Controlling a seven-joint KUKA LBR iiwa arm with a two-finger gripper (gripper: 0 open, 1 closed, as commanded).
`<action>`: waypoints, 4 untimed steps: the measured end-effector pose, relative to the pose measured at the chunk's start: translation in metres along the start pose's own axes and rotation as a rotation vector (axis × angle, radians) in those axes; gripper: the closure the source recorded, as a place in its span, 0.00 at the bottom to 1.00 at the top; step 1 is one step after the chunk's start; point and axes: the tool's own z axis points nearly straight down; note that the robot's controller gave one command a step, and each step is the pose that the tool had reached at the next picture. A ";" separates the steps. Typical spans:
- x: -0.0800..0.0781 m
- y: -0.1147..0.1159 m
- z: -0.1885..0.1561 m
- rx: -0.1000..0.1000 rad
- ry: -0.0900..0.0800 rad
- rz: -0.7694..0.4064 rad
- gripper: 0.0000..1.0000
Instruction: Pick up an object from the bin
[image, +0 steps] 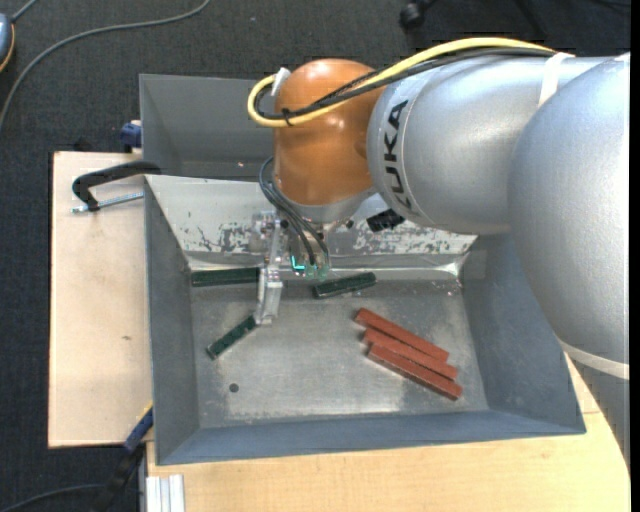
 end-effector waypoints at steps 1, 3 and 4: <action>0.031 0.036 0.104 0.001 -0.002 -0.326 0.00; 0.030 0.030 -0.027 -0.001 -0.023 -0.392 1.00; 0.014 0.009 -0.134 0.004 -0.019 -0.780 1.00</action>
Offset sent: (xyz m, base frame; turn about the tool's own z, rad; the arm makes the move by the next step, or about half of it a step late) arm -0.0306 0.0348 -0.1019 -0.3253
